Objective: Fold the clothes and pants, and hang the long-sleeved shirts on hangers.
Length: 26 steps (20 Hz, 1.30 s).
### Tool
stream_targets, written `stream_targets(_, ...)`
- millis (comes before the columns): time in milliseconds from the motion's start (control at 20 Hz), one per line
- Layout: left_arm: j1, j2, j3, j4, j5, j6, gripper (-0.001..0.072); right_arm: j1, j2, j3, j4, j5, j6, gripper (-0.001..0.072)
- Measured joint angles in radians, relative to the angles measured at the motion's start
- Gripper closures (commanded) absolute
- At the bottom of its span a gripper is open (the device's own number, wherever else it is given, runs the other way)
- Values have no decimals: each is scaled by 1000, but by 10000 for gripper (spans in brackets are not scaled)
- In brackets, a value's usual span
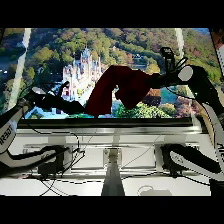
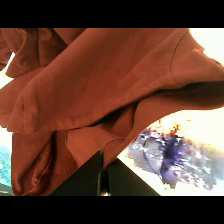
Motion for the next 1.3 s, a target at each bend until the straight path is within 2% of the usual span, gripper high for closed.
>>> stream_targets(350,-34,-21,-5,21,37,30,294,0,0,0,0,0,0,695)
stream_targets(400,-52,-23,-5,19,40,38,323,0,0,0,0,0,0,695)
stream_targets(500,-77,-26,-5,21,52,46,456,0,0,0,0,0,0,694)
stream_targets(550,-84,-27,-5,24,63,49,489,0,0,0,0,0,0,695)
stream_targets(600,-87,-27,-4,24,71,52,489,0,0,0,0,0,0,694)
stream_targets(650,-87,-27,-2,24,79,53,551,0,0,0,0,0,0,695)
stream_targets(700,-86,-27,2,24,88,56,680,0,0,0,0,0,0,694)
stream_targets(1000,-69,-28,112,0,51,59,690,0,0,1,0,0,0,695)
stream_targets(1300,-53,-6,383,-70,-105,56,692,0,17,49,-51,-1,0,696)
